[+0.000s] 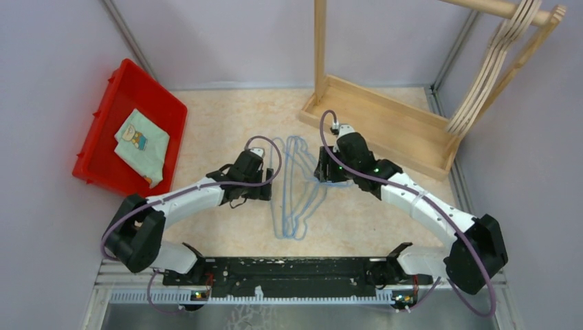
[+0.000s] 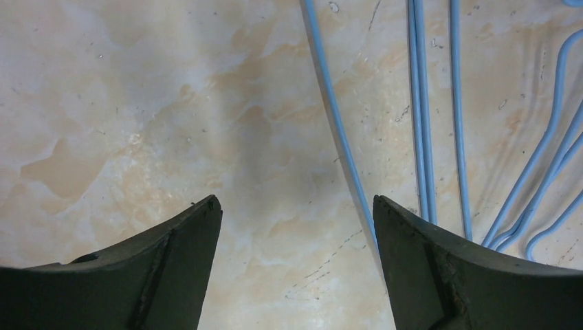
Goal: Organize the hangers
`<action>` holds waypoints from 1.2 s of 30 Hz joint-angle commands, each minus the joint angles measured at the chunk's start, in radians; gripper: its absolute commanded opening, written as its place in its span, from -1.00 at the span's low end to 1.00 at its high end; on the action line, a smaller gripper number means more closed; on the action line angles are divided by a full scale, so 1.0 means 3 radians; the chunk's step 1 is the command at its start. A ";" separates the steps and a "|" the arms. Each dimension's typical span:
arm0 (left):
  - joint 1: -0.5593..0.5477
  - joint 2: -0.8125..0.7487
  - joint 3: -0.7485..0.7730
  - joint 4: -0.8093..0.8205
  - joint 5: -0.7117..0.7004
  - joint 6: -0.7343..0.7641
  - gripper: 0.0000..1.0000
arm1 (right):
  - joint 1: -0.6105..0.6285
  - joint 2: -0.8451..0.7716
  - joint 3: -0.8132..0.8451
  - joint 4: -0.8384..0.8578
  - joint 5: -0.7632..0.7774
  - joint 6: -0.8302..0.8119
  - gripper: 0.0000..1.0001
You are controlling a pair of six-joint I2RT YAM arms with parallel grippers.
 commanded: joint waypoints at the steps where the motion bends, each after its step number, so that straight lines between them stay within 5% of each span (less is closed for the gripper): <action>1: 0.0028 -0.0224 -0.0075 -0.0087 -0.0011 -0.0063 0.73 | 0.0212 0.0126 0.0034 0.0459 -0.0015 0.0288 0.07; 17: 0.0189 -0.0743 -0.0337 -0.0403 -0.0016 -0.0165 0.73 | 0.0500 0.0871 -0.0314 0.1270 -0.0158 0.0767 0.01; 36: 0.0195 -0.0924 -0.0312 -0.0445 0.0094 -0.0157 0.73 | 0.0550 0.1391 -0.0358 0.1595 0.0074 0.0919 0.00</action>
